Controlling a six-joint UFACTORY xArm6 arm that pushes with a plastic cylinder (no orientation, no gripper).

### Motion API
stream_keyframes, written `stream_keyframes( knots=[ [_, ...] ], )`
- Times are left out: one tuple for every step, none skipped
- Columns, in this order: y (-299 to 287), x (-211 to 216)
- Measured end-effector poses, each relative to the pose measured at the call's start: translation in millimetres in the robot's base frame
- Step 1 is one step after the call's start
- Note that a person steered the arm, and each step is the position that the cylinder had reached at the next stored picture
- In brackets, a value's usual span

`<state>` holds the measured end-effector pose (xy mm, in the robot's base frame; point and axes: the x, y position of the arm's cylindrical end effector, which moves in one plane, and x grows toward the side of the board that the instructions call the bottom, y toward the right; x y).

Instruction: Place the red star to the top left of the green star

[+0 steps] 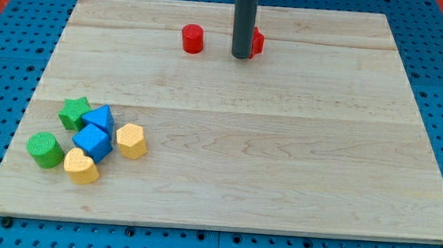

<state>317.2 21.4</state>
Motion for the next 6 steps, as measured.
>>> stream_keyframes(
  knots=[
    [59, 28],
    [81, 1],
    [72, -41],
    [41, -38],
    [-73, 36],
    [-157, 102]
  ],
)
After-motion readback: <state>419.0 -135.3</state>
